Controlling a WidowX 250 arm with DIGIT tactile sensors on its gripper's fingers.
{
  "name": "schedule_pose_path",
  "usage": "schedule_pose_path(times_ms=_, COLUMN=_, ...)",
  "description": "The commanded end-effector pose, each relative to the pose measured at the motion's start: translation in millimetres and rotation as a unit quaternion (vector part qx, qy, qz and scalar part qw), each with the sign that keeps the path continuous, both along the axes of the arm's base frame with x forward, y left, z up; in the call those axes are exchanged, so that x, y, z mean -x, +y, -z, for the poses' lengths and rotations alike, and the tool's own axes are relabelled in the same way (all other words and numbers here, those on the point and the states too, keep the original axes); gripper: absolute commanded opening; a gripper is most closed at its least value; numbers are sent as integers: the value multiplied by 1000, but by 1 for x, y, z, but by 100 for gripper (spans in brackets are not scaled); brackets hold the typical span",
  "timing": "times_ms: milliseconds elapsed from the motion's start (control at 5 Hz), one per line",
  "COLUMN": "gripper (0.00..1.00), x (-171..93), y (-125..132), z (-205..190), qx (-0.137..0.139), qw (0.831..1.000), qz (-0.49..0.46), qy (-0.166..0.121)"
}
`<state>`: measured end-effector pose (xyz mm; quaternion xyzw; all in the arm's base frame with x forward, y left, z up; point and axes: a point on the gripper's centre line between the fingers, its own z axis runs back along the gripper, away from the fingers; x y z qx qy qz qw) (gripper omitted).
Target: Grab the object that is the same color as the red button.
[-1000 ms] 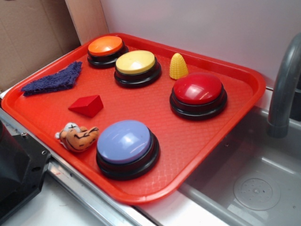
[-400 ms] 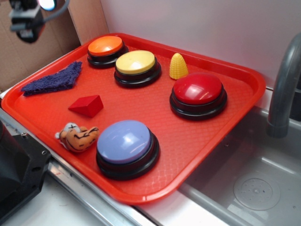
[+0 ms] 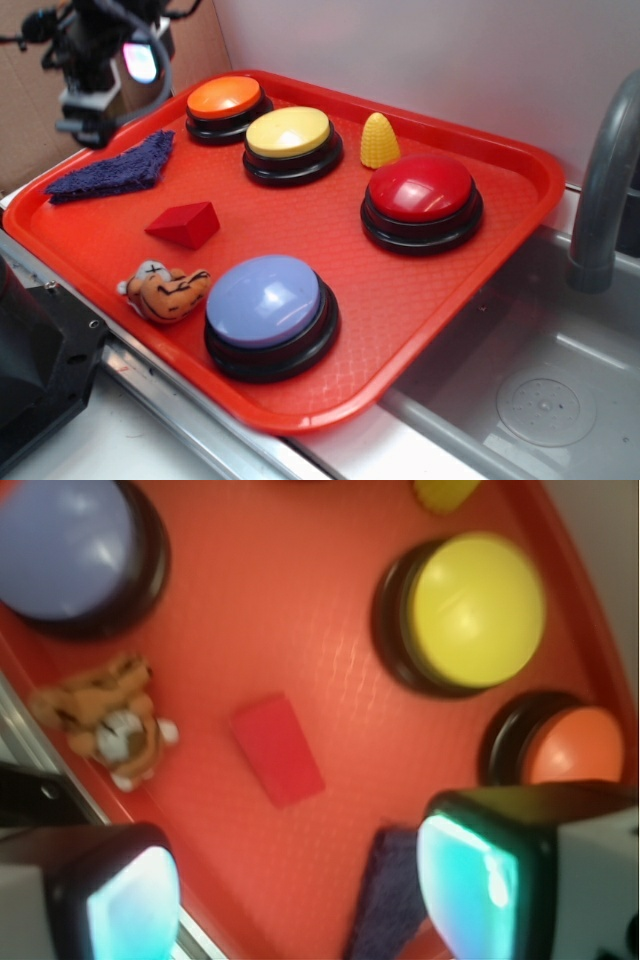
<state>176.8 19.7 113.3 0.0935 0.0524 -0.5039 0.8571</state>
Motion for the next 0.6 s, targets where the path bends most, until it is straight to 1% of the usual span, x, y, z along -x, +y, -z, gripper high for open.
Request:
schedule_pose_path(times_ms=0, gripper=100, x=-2, y=-5, z=47, qx=-52, qw=998, qz=22, qy=13)
schedule_pose_path(times_ms=200, gripper=100, x=-10, y=-5, z=58, qx=-67, qw=997, qz=25, qy=-2)
schedule_pose_path(times_ms=400, gripper=100, x=-12, y=-3, z=64, qx=-72, qw=997, qz=30, qy=2)
